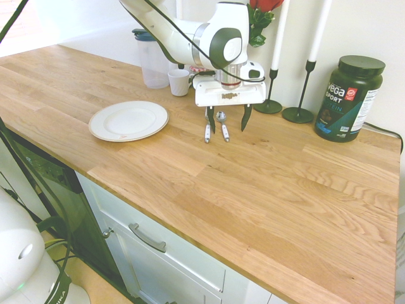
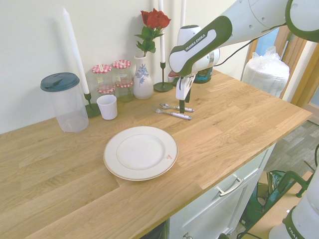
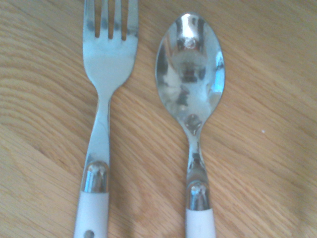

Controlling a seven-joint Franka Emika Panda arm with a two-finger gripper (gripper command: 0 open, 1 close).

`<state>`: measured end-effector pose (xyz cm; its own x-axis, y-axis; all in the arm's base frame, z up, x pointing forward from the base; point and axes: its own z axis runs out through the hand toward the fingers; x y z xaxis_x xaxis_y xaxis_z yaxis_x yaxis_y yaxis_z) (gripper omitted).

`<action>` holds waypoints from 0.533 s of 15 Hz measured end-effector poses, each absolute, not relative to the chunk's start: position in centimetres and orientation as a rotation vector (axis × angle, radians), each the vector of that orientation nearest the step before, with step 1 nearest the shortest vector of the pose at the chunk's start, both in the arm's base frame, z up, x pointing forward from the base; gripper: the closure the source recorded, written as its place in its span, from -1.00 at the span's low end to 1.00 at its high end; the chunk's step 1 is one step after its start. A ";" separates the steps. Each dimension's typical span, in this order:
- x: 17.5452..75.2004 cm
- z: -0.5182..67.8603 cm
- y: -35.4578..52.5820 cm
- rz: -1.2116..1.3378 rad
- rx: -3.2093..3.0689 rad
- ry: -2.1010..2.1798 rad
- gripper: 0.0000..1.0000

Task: Put the spoon into the plate

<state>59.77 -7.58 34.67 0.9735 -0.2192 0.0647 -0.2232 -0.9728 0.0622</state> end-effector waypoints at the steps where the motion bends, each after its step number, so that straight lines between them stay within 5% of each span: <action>1: 60.0 34.7 -7.5 0.082 3.051 -0.348 1.00; 8: 60.3 34.5 -7.7 0.048 3.045 -0.360 1.00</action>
<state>60.29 -7.72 34.53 0.9720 -0.2315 0.0396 -0.2338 -0.9697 0.0711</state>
